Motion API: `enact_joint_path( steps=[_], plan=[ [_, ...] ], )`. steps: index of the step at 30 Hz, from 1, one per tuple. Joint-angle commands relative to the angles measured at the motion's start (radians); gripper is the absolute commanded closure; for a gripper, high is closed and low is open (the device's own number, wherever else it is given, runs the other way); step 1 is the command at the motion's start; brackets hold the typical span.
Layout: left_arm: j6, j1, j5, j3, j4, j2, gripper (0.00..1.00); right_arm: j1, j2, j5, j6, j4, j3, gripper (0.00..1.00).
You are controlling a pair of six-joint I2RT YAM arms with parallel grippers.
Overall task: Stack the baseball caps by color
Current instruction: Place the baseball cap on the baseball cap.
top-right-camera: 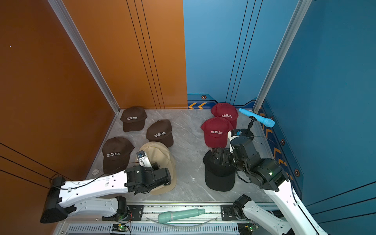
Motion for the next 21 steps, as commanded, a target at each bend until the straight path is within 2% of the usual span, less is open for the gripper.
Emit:
enact_joint_path(
  steps=[1, 10, 21],
  plan=[
    [0.080, 0.018, 0.043, -0.038, 0.083, -0.007, 1.00, -0.002, 0.002, -0.011, 0.003, -0.018, -0.010, 0.00],
    [0.163, 0.070, 0.125, -0.095, 0.221, 0.005, 1.00, -0.001, 0.007, -0.006, -0.003, -0.021, -0.018, 0.00],
    [0.229, 0.070, 0.164, -0.091, 0.255, 0.102, 1.00, -0.009, 0.022, -0.010, -0.018, -0.028, -0.019, 0.00]
  ],
)
